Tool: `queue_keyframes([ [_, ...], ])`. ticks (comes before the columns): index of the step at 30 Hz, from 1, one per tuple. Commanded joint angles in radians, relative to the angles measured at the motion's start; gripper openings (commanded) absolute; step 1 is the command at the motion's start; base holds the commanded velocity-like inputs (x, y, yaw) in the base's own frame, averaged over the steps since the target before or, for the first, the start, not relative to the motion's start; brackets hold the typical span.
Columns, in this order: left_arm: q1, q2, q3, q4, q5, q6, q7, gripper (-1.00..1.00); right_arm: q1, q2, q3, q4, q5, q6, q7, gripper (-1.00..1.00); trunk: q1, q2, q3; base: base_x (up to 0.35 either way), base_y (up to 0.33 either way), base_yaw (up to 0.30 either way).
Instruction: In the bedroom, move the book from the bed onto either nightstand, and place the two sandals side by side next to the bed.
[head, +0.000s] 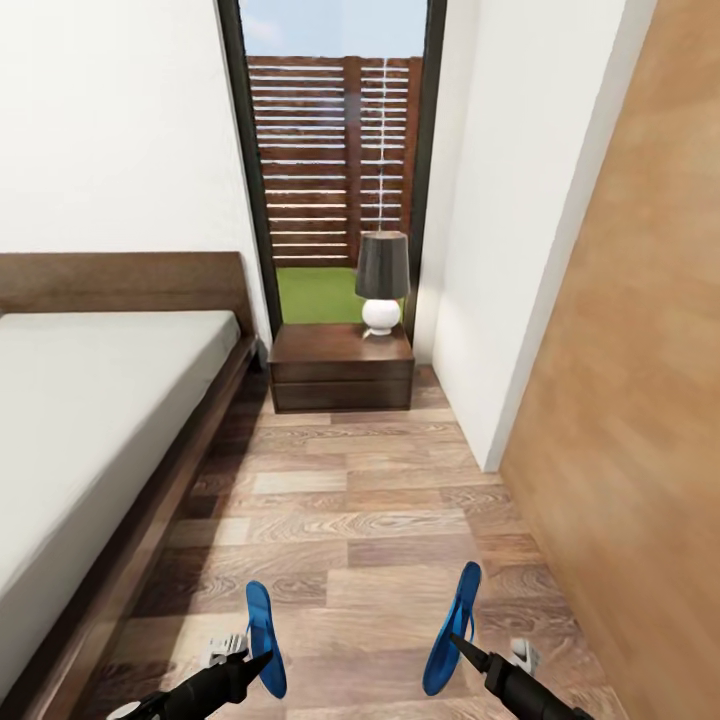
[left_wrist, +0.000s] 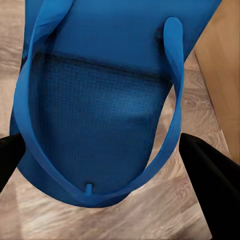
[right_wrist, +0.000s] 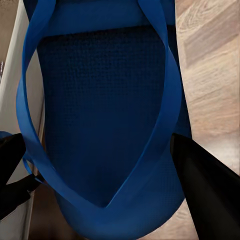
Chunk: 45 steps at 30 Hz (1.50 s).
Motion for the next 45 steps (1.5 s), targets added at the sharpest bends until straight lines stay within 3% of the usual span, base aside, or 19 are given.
queue_keyframes([
  [1,-0.001,0.0,0.009,0.0,-0.01,-0.006,-0.001,-1.0,-0.001,0.0,-0.001,0.001,-0.003,0.001,0.003,-1.0,0.0,0.0,-0.001,0.326,0.0,0.0],
  [45,-0.001,0.0,0.01,0.0,-0.01,-0.006,-0.001,-1.0,-0.001,0.0,-0.001,0.001,-0.003,0.001,0.003,-1.0,0.0,0.0,-0.001,0.3,-0.078,0.0],
])
